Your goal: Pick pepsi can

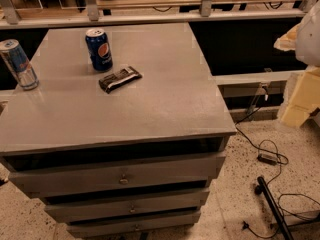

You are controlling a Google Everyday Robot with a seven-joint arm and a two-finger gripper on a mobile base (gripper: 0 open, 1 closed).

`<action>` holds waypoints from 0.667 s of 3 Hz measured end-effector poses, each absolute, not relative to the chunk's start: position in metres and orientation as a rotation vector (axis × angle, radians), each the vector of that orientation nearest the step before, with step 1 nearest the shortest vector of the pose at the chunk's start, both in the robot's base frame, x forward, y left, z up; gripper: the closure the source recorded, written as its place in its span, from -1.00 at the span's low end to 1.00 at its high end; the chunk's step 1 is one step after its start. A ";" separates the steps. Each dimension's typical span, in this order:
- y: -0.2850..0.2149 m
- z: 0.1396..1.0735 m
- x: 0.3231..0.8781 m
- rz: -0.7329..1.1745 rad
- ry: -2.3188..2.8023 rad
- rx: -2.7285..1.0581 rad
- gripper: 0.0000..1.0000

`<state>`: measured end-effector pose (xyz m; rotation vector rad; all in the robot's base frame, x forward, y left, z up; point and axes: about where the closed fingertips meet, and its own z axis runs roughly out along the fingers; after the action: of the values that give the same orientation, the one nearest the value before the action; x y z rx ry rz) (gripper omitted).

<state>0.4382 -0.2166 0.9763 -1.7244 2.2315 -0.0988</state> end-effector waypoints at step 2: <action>-0.196 0.971 0.459 -0.051 2.162 -1.779 -1.00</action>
Offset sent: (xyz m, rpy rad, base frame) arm 0.0561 0.0547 -0.0176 0.0868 0.0157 0.1869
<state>0.4588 -0.1965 0.9714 -1.7787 2.1615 -0.0507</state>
